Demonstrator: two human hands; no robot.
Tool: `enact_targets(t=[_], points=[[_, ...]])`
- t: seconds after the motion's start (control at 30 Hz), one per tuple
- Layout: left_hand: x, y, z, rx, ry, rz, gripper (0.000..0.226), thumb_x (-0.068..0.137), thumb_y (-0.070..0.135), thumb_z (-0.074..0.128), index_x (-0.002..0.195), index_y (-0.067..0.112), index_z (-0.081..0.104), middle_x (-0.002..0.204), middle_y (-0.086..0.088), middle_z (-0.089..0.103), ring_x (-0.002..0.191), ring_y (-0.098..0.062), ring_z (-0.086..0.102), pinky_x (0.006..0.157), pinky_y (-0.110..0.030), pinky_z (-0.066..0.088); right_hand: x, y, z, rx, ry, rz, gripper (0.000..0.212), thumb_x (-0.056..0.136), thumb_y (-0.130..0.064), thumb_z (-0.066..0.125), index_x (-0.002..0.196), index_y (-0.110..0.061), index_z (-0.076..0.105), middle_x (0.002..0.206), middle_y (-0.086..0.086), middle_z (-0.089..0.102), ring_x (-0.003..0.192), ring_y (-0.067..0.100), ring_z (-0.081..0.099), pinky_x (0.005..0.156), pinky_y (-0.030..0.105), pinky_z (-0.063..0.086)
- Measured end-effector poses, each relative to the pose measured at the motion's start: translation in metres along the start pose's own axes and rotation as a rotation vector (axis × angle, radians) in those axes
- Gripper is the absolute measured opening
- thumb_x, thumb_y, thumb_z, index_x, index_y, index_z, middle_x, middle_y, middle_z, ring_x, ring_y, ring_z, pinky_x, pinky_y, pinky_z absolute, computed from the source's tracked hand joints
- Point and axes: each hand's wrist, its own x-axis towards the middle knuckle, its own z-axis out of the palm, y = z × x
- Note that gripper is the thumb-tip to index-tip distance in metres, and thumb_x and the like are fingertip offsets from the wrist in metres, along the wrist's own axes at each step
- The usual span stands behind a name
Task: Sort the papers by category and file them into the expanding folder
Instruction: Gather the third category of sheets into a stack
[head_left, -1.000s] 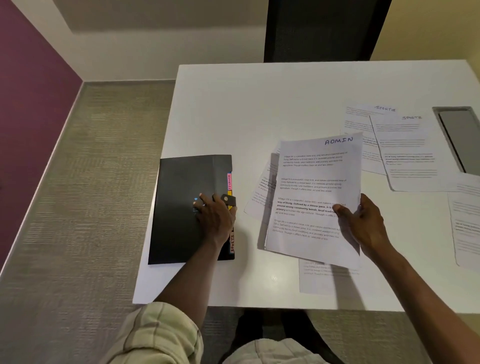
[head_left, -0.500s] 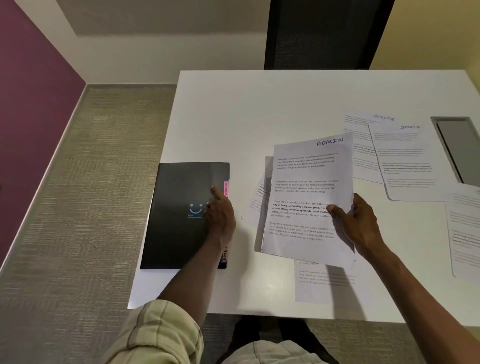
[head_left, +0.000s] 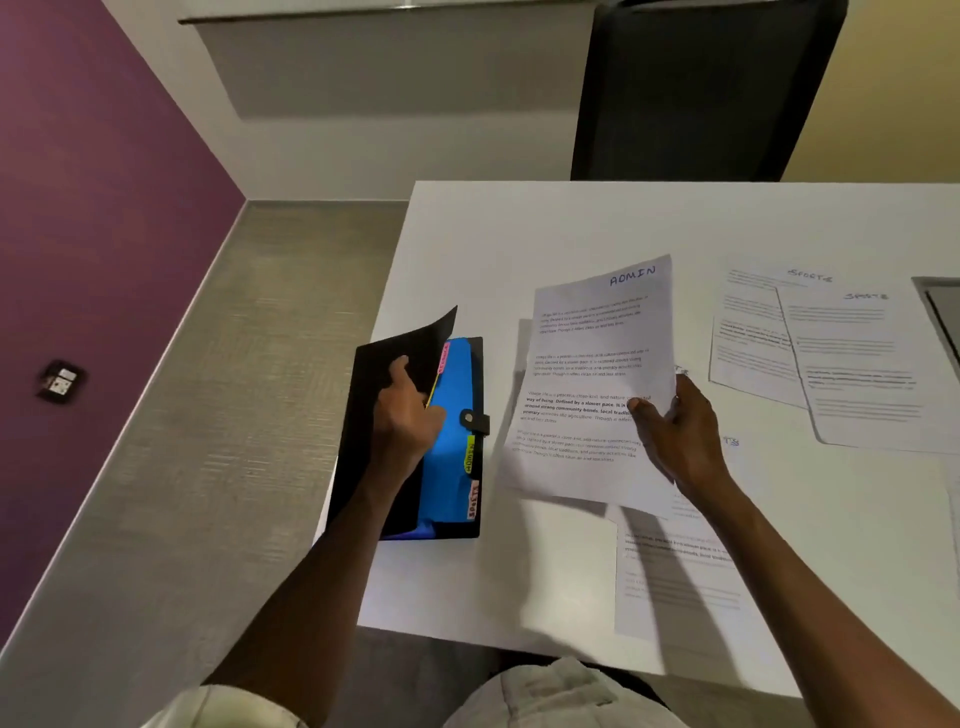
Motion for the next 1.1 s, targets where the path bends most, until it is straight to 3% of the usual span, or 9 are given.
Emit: enact_targets(t=[0.1,0.17,0.23,0.47,0.6,0.7,0.8,0.93,1.1], points=[[0.003,0.001,-0.018,-0.059,0.033,-0.047,0.083,0.083,0.007,0.072,0.150,0.012,0.024,0.078,-0.001,0.066,0.058,-0.003,0.051,0.046,-0.012,0.032,0.001,-0.024,0.024,0.025,0.076,-0.046,0.028,0.091,-0.012,0.060,0.118,-0.004,0.055,0.099,0.004,0.061,0.080,0.019,0.055,0.058,0.017,0.040],[0.003,0.002,-0.028,-0.107,0.055,-0.051,0.081,0.082,0.008,0.073,0.149,0.011,0.027,0.074,0.006,0.060,0.060,0.000,0.049,0.054,-0.014,0.036,0.000,-0.040,0.039,0.049,0.130,-0.073,0.027,0.093,-0.011,0.058,0.118,-0.003,0.053,0.100,0.003,0.058,0.083,0.019,0.054,0.055,0.010,0.036],[0.002,0.000,-0.034,-0.140,0.050,-0.048,0.080,0.082,0.008,0.072,0.149,0.011,0.028,0.070,0.010,0.055,0.060,0.001,0.049,0.059,-0.019,0.040,-0.002,-0.058,0.054,0.078,0.160,-0.095,0.025,0.095,-0.012,0.054,0.118,-0.003,0.051,0.101,0.002,0.057,0.084,0.019,0.054,0.056,0.013,0.038],[0.001,-0.006,-0.049,-0.235,0.070,-0.062,0.077,0.081,0.008,0.073,0.147,0.011,0.032,0.073,0.018,0.056,0.067,0.005,0.051,0.075,-0.025,0.044,-0.014,-0.104,0.105,0.000,0.054,-0.239,0.007,0.101,-0.014,0.040,0.107,-0.012,0.042,0.100,-0.001,0.058,0.066,-0.001,0.050,0.048,0.009,0.034],[0.005,-0.011,-0.058,-0.265,0.101,-0.051,0.071,0.080,0.008,0.075,0.140,0.011,0.038,0.075,0.015,0.059,0.070,-0.002,0.060,0.069,-0.027,0.052,-0.028,-0.114,0.130,-0.078,-0.099,-0.257,0.007,0.098,-0.016,0.037,0.104,-0.019,0.036,0.093,0.001,0.059,0.071,0.012,0.058,0.051,0.025,0.045],[0.009,-0.014,-0.063,-0.292,0.143,-0.049,0.068,0.079,0.008,0.075,0.137,0.011,0.039,0.077,0.013,0.061,0.070,-0.004,0.062,0.063,-0.025,0.051,-0.037,-0.120,0.140,-0.138,-0.178,-0.246,0.009,0.097,-0.016,0.038,0.103,-0.021,0.034,0.084,-0.003,0.052,0.070,0.010,0.053,0.049,0.024,0.038],[0.012,-0.014,-0.069,-0.332,0.170,-0.054,0.066,0.081,0.007,0.074,0.136,0.012,0.038,0.080,0.010,0.062,0.078,-0.012,0.066,0.069,-0.032,0.057,-0.039,-0.122,0.149,-0.179,-0.219,-0.282,0.010,0.099,-0.021,0.041,0.105,-0.024,0.035,0.087,-0.006,0.053,0.071,0.006,0.054,0.051,0.022,0.044],[0.013,-0.017,-0.073,-0.372,0.169,-0.055,0.067,0.080,0.006,0.074,0.136,0.012,0.040,0.081,0.009,0.064,0.081,-0.015,0.068,0.077,-0.039,0.059,-0.038,-0.129,0.160,-0.260,-0.236,-0.353,0.016,0.097,-0.018,0.049,0.107,-0.020,0.037,0.087,-0.003,0.056,0.073,0.012,0.059,0.061,0.037,0.059],[0.008,-0.020,-0.075,-0.395,0.168,-0.039,0.067,0.081,0.005,0.074,0.138,0.013,0.039,0.099,-0.007,0.070,0.079,-0.012,0.065,0.060,-0.022,0.051,-0.042,-0.136,0.172,-0.279,-0.286,-0.311,0.021,0.099,-0.020,0.049,0.115,-0.015,0.037,0.090,-0.001,0.054,0.082,0.017,0.061,0.057,0.031,0.051]])
